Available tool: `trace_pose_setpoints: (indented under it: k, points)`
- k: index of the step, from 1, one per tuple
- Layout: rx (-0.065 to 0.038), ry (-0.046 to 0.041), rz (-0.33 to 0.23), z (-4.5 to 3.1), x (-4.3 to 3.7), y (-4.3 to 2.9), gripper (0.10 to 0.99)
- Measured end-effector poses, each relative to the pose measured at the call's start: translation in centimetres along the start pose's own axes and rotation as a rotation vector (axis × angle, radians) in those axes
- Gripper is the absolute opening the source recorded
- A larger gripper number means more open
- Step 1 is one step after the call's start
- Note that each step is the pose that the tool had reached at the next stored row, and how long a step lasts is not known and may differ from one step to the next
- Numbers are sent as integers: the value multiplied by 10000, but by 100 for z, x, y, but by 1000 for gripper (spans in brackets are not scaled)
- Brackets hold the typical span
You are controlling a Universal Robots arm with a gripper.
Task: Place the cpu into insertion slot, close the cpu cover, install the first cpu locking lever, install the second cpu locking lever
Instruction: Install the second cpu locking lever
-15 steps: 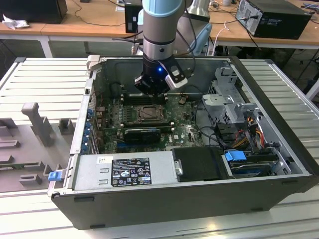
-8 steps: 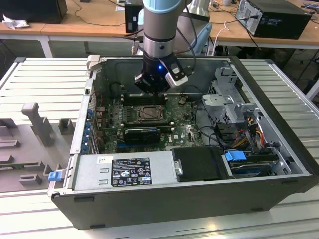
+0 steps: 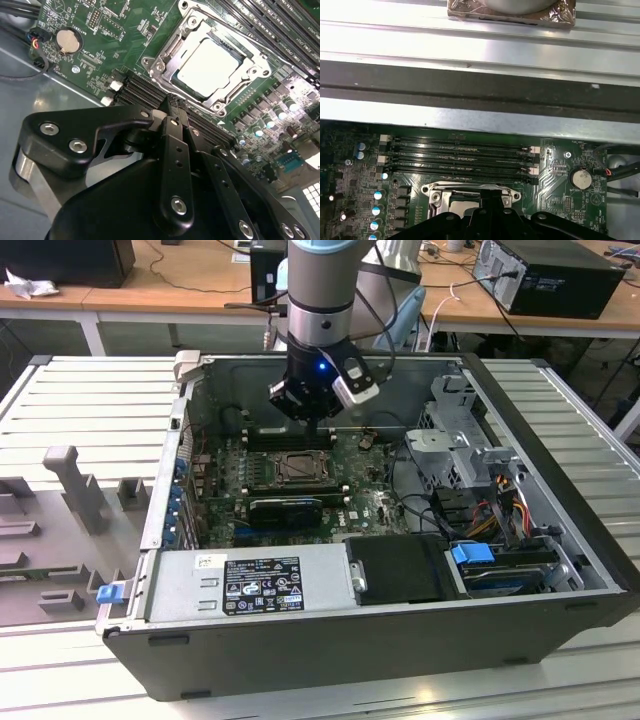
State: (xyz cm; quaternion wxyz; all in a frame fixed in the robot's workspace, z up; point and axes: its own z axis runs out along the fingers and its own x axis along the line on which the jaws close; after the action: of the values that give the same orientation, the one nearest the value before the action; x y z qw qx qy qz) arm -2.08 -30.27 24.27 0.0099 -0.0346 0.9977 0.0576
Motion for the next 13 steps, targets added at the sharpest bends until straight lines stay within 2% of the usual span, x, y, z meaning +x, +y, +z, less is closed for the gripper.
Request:
trace_pose_setpoints:
  k: [8, 13]
  points:
    - [-2, -1, -1, -28, -1, 2, 106]
    - [1, 0, 0, -32, 1, -26, 106]
